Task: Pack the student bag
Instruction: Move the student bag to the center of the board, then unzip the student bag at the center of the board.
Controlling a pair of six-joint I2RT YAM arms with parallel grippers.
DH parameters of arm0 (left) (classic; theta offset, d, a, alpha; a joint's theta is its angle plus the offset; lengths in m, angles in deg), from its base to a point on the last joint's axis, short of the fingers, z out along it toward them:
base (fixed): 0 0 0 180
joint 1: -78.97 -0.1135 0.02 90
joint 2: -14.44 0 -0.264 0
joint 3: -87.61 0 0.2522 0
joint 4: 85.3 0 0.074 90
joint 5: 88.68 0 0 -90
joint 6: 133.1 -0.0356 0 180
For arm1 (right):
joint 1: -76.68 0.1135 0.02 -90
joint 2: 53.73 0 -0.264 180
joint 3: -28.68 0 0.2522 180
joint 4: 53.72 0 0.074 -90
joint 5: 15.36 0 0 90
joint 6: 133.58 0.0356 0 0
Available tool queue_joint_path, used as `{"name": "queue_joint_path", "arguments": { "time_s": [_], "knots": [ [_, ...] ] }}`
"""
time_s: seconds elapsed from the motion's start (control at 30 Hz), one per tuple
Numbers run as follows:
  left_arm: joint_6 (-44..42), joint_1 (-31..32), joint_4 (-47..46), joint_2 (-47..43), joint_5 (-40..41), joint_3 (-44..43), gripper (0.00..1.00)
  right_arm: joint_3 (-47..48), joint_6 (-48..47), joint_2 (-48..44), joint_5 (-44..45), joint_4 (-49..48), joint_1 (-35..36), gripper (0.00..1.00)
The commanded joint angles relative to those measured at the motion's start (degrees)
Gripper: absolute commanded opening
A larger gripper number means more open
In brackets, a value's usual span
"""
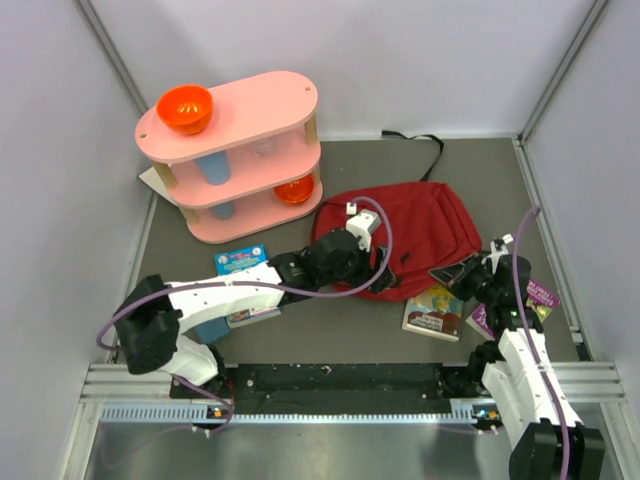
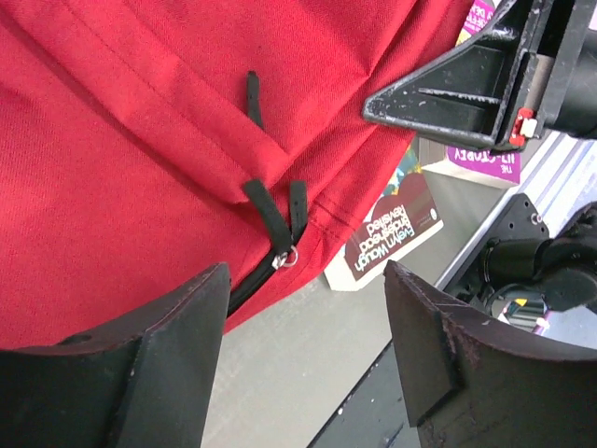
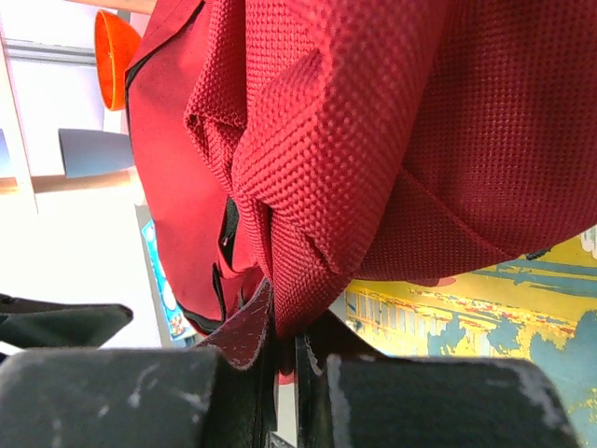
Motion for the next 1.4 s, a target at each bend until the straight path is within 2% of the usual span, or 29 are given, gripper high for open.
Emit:
{"name": "queue_joint_path", "arguments": {
  "time_s": [0.0, 0.1, 0.13, 0.17, 0.33, 0.43, 0.7, 0.8, 0.93, 1.07, 1.2, 1.23, 1.27, 1.37],
  "knots": [
    [2.7, 0.7, 1.3, 3.4, 2.0, -5.2, 0.70, 0.9, 0.2, -0.9, -1.2, -1.9, 0.4, 0.00],
    [2.2, 1.7, 2.8, 5.9, 2.7, -7.5, 0.67, 0.9, -0.1, -1.0, -1.1, -1.5, 0.4, 0.00],
    [1.9, 2.0, 4.1, 7.2, 3.7, -8.1, 0.58, 0.8, -0.3, -1.1, -1.0, -1.5, 0.4, 0.00],
    [1.7, 2.1, 4.8, 8.0, 4.1, -9.1, 0.56, 0.8, -0.2, -1.1, -1.0, -1.4, 0.4, 0.00],
    [2.5, 2.5, 8.7, 12.6, 6.2, -11.9, 0.52, 1.1, 0.0, -1.4, -1.4, -0.4, 0.5, 0.00],
    [2.9, 2.6, 9.9, 14.3, 4.7, -13.6, 0.51, 1.4, 0.1, -1.8, -1.5, 0.1, 0.4, 0.00],
    [2.7, 2.8, 12.3, 18.0, 7.1, -16.5, 0.51, 1.1, 0.5, -3.3, -1.3, 1.0, 0.5, 0.00],
    [3.0, 2.8, 12.3, 18.2, 7.7, -16.6, 0.47, 1.0, 0.4, -3.3, -1.4, 1.2, 0.4, 0.00],
    [2.8, 2.8, 12.3, 18.7, 8.0, -16.7, 0.35, 0.8, 0.7, -3.4, -1.3, 1.0, 0.4, 0.00],
    [3.3, 2.7, 12.3, 19.1, 7.7, -16.6, 0.32, 0.7, 1.0, -3.5, -1.6, 1.1, 0.4, 0.00],
    [3.3, 2.8, 12.2, 19.5, 7.5, -16.5, 0.36, 0.8, 1.0, -3.6, -1.4, 1.1, 0.4, 0.00],
    [3.3, 2.8, 12.2, 19.6, 7.4, -16.7, 0.38, 0.9, 0.9, -3.6, -1.4, 1.1, 0.4, 0.00],
    [3.4, 2.8, 12.3, 19.7, 7.1, -16.7, 0.45, 0.8, 0.9, -3.6, -1.4, 1.1, 0.4, 0.00],
    [3.5, 2.8, 12.2, 20.1, 6.6, -16.9, 0.48, 0.7, 1.0, -3.7, -1.5, 1.1, 0.4, 0.00]
  ]
}}
